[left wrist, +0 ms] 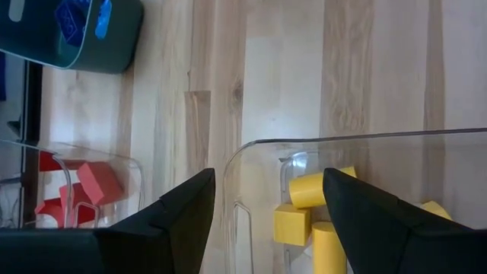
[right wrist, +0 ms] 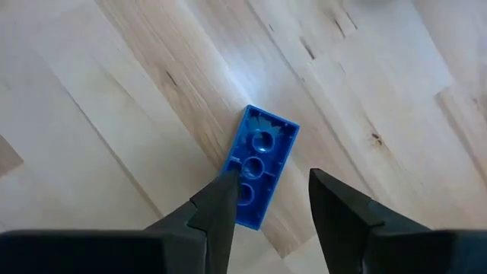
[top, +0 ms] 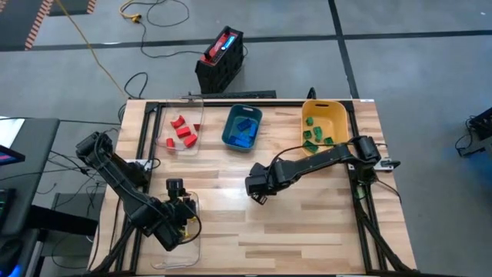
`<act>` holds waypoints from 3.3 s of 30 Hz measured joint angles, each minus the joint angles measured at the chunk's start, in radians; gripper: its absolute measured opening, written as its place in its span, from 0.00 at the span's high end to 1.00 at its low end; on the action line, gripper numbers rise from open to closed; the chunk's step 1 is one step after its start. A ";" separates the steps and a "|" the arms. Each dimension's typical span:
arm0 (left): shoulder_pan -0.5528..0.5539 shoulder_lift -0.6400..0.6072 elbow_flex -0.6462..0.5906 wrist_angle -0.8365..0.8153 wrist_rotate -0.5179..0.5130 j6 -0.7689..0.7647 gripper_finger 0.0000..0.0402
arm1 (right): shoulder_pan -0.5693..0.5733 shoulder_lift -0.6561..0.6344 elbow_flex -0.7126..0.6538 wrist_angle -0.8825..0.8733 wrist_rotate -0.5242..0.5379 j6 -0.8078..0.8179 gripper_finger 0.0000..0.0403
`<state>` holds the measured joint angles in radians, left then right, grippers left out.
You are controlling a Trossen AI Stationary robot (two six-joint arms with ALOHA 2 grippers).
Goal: Sort blocks
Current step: Put the blue game piece into the blue bin, then return to Home Position
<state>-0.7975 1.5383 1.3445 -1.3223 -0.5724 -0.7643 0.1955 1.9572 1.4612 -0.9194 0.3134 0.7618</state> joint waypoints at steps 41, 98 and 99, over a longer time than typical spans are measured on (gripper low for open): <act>-0.001 0.000 -0.006 0.002 0.063 -0.031 0.41 | 0.044 0.011 -0.235 0.346 0.111 0.159 0.20; 0.034 -0.164 -0.008 0.170 -0.282 0.176 0.41 | -0.611 -0.022 -0.114 0.717 -0.344 -0.669 0.41; 0.034 -0.164 -0.008 0.170 -0.282 0.183 0.41 | -0.611 -0.035 -0.101 0.700 -0.345 -0.688 0.41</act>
<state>-0.7639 1.3739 1.3369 -1.1519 -0.8543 -0.5813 -0.4152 1.9221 1.3600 -0.2198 -0.0318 0.0735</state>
